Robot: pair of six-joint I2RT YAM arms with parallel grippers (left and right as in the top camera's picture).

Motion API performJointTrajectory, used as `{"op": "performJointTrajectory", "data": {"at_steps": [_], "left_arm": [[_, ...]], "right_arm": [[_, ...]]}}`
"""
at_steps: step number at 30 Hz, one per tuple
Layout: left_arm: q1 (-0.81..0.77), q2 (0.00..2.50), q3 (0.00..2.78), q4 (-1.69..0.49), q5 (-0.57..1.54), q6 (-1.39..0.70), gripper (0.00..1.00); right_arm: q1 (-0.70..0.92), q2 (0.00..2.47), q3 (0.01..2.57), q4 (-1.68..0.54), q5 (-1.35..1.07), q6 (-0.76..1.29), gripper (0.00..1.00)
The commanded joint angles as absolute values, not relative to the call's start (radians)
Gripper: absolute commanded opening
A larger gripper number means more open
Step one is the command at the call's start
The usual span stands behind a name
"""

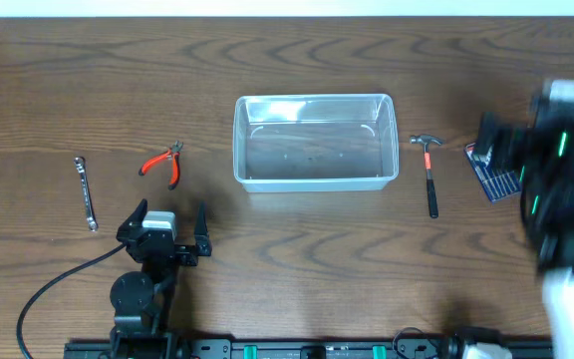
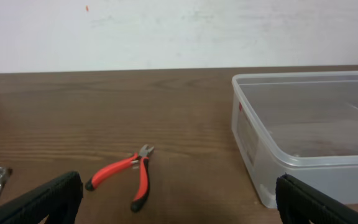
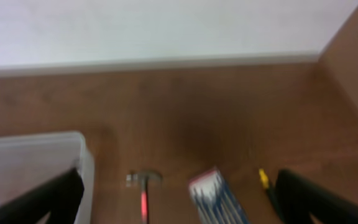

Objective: Pack container
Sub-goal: 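Move the right gripper over the red-handled hammer and lower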

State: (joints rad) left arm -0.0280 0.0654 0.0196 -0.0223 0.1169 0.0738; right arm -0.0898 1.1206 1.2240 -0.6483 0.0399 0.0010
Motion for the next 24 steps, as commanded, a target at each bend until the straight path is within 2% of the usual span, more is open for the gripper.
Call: {"op": "performJointTrajectory", "data": {"at_steps": [1, 5, 11, 18, 24], "left_arm": [[-0.023, 0.065, 0.004, -0.058, 0.146, 0.062, 0.98], [-0.023, 0.065, 0.004, -0.047, 0.146, 0.061, 0.98], [-0.023, 0.065, 0.004, -0.043, 0.146, 0.061, 0.98], [-0.023, 0.065, 0.005, -0.027, 0.146, 0.061, 0.98], [-0.023, 0.065, 0.005, -0.026, 0.146, 0.061, 0.98]], "right_arm": [[-0.105, 1.343, 1.531, -0.765, -0.007, -0.018, 0.99], [-0.104, 1.525, 1.809, -0.94, -0.085, -0.004, 0.99], [-0.099, 1.605, 1.857, -1.044, -0.11, -0.015, 0.99], [-0.022, 1.504, 1.858, -1.382, -0.065, 0.007, 0.99], [0.021, 1.345, 1.855, -1.435, -0.048, 0.025, 0.99]]}}
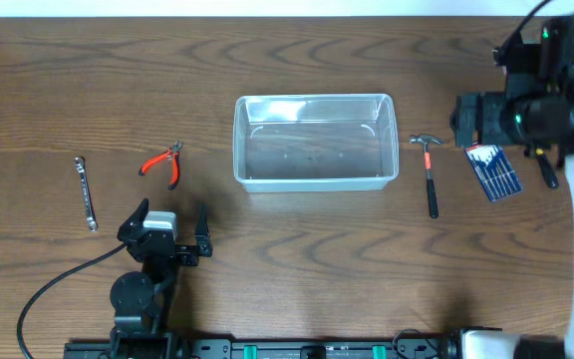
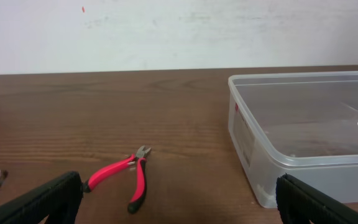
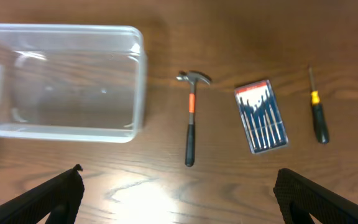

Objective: Pack container
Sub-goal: 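Move the right gripper over the red-handled hammer and lower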

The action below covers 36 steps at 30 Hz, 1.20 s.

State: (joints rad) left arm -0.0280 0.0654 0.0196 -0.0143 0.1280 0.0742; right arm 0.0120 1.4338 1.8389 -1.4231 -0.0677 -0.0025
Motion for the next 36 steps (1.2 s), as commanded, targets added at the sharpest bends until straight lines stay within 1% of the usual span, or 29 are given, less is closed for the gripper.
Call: {"op": "performJointTrajectory", "data": {"at_steps": [1, 4, 6, 9, 14, 16, 18, 26, 31, 36], "left_arm": [[-0.023, 0.065, 0.005, -0.026, 0.146, 0.061, 0.98], [-0.023, 0.065, 0.005, -0.026, 0.146, 0.061, 0.98], [-0.023, 0.065, 0.005, -0.026, 0.146, 0.061, 0.98], [-0.023, 0.065, 0.005, -0.026, 0.146, 0.061, 0.98], [-0.023, 0.065, 0.005, -0.026, 0.146, 0.061, 0.98], [-0.023, 0.065, 0.005, -0.026, 0.146, 0.061, 0.98], [-0.023, 0.065, 0.005, -0.026, 0.146, 0.061, 0.98], [-0.023, 0.065, 0.005, -0.026, 0.146, 0.062, 0.98], [-0.023, 0.065, 0.005, -0.026, 0.146, 0.062, 0.98], [-0.023, 0.065, 0.005, -0.026, 0.146, 0.061, 0.98]], "right_arm": [[0.017, 1.321, 1.849, -1.442, -0.045, 0.048, 0.99], [-0.005, 1.294, 1.831, -1.472, 0.026, 0.14, 0.99], [-0.024, 1.299, 1.81, -1.476, 0.049, 0.144, 0.99], [-0.048, 1.333, 1.761, -1.425, 0.062, 0.141, 0.99], [-0.056, 1.483, 1.742, -1.282, 0.109, 0.051, 0.99], [-0.058, 1.554, 1.742, -1.203, 0.097, 0.015, 0.99], [-0.058, 1.638, 1.742, -1.151, 0.051, -0.063, 0.99], [-0.057, 1.913, 1.738, -1.143, -0.016, -0.136, 0.99], [-0.057, 1.975, 1.693, -1.093, -0.075, -0.14, 0.99], [-0.057, 1.977, 1.61, -1.011, -0.096, -0.22, 0.99]]}}
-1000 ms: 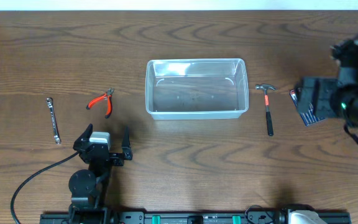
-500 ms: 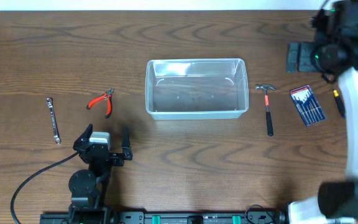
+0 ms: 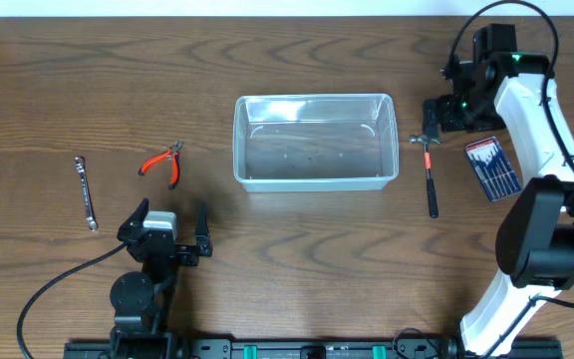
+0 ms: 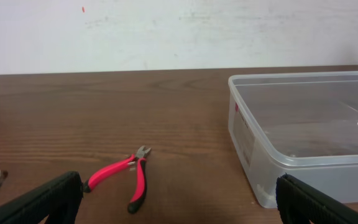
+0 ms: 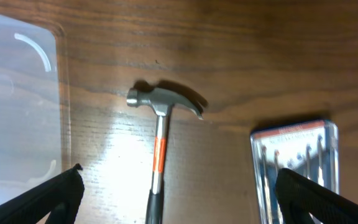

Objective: Pack container
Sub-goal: 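Move the right gripper over the red-handled hammer and lower, then close the right gripper on the hammer handle and lift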

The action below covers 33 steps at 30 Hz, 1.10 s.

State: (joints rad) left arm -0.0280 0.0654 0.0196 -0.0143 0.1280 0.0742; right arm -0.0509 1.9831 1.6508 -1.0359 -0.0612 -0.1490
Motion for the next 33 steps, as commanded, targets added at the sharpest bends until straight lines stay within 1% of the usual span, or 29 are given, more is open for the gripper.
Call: {"op": "performJointTrajectory", "data": {"at_steps": [1, 9, 16, 19, 24, 33], "left_arm": [[-0.023, 0.065, 0.005, -0.026, 0.146, 0.062, 0.98], [-0.023, 0.065, 0.005, -0.026, 0.146, 0.061, 0.98], [-0.023, 0.065, 0.005, -0.026, 0.146, 0.061, 0.98], [-0.023, 0.065, 0.005, -0.026, 0.146, 0.061, 0.98], [-0.023, 0.065, 0.005, -0.026, 0.146, 0.061, 0.98], [-0.023, 0.065, 0.005, -0.025, 0.146, 0.061, 0.98]], "right_arm": [[-0.057, 1.978, 1.589, -0.995, -0.094, -0.233, 0.99], [-0.059, 1.982, 1.427, -0.862, -0.079, -0.234, 0.99], [-0.058, 1.982, 1.358, -0.788, -0.078, -0.244, 0.99], [-0.059, 1.982, 1.329, -0.748, -0.062, -0.218, 0.98], [-0.058, 1.982, 1.312, -0.722, -0.01, -0.163, 0.95], [-0.055, 1.983, 1.301, -0.702, -0.012, -0.143, 0.95]]}}
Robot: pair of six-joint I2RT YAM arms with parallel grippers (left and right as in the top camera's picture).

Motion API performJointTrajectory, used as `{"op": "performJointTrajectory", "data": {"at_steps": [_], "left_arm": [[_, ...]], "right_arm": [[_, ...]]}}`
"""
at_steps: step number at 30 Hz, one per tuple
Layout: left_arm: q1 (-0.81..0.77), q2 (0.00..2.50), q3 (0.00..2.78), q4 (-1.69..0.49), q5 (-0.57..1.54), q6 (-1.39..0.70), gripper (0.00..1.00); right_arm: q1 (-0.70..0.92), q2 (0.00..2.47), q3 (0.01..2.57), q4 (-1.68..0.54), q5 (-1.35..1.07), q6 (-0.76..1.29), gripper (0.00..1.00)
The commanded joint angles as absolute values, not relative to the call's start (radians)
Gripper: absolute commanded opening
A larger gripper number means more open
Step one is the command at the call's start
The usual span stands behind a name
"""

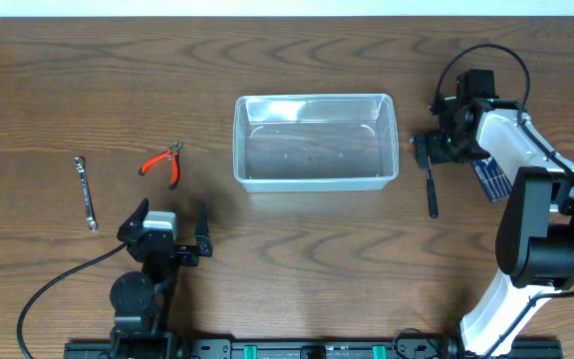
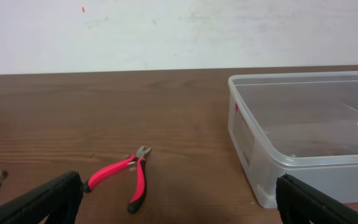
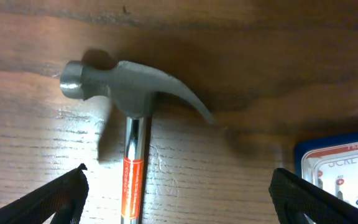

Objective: Pack container
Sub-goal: 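Close the right gripper on the hammer handle and lift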

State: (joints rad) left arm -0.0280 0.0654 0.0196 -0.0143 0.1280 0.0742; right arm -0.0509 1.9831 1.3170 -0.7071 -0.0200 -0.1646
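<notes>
The clear plastic container (image 1: 315, 142) stands mid-table, also seen in the left wrist view (image 2: 309, 130). To its right lies a small hammer (image 1: 430, 189) with an orange band; its steel head (image 3: 129, 87) fills the right wrist view. My right gripper (image 1: 429, 150) hangs low over the hammer's head, open (image 3: 179, 202), and the handle runs between the fingers, nearer the left one. My left gripper (image 1: 170, 221) rests open (image 2: 179, 202) at the front left, with nothing between its fingers. Red pliers (image 1: 162, 163) lie ahead of it (image 2: 124, 175).
A silver wrench (image 1: 87, 192) lies at the far left, its end showing in the left wrist view. A blue screwdriver set (image 1: 490, 178) sits just right of the hammer (image 3: 347, 168), partly under my right arm.
My right gripper has come down closer over the hammer's head, which now looks much larger in the wrist view. It stays open. The left arm and all tools are where they were.
My right arm was first a blur at the table's right edge. Then it hung high, looking down on container, hammer, screwdriver set and a yellow screwdriver. Later it stood above the hammer's head, and now it is low over it. The left arm never moved.
</notes>
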Motion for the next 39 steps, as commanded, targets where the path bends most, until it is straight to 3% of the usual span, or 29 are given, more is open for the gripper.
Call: {"op": "performJointTrajectory", "data": {"at_steps": [1, 12, 18, 22, 24, 28, 39], "left_arm": [[-0.023, 0.065, 0.005, -0.025, 0.146, 0.061, 0.98], [-0.023, 0.065, 0.005, -0.015, 0.146, 0.061, 0.98], [-0.023, 0.065, 0.005, -0.014, 0.146, 0.061, 0.98], [-0.023, 0.065, 0.005, -0.014, 0.146, 0.061, 0.98], [-0.023, 0.065, 0.005, -0.014, 0.146, 0.061, 0.98], [-0.023, 0.065, 0.005, -0.015, 0.146, 0.061, 0.98], [-0.023, 0.065, 0.005, -0.015, 0.146, 0.061, 0.98]], "right_arm": [[-0.052, 1.983, 1.294, -0.698, -0.012, -0.142, 0.95], [-0.033, 1.983, 1.196, -0.621, -0.058, -0.139, 0.91], [-0.029, 1.983, 1.195, -0.619, -0.068, -0.104, 0.61], [-0.029, 1.983, 1.195, -0.62, -0.072, -0.101, 0.56], [-0.029, 1.983, 1.195, -0.619, -0.072, -0.101, 0.43], [-0.027, 1.983, 1.195, -0.619, -0.072, -0.101, 0.31], [-0.025, 1.983, 1.195, -0.616, -0.072, -0.101, 0.09]]}}
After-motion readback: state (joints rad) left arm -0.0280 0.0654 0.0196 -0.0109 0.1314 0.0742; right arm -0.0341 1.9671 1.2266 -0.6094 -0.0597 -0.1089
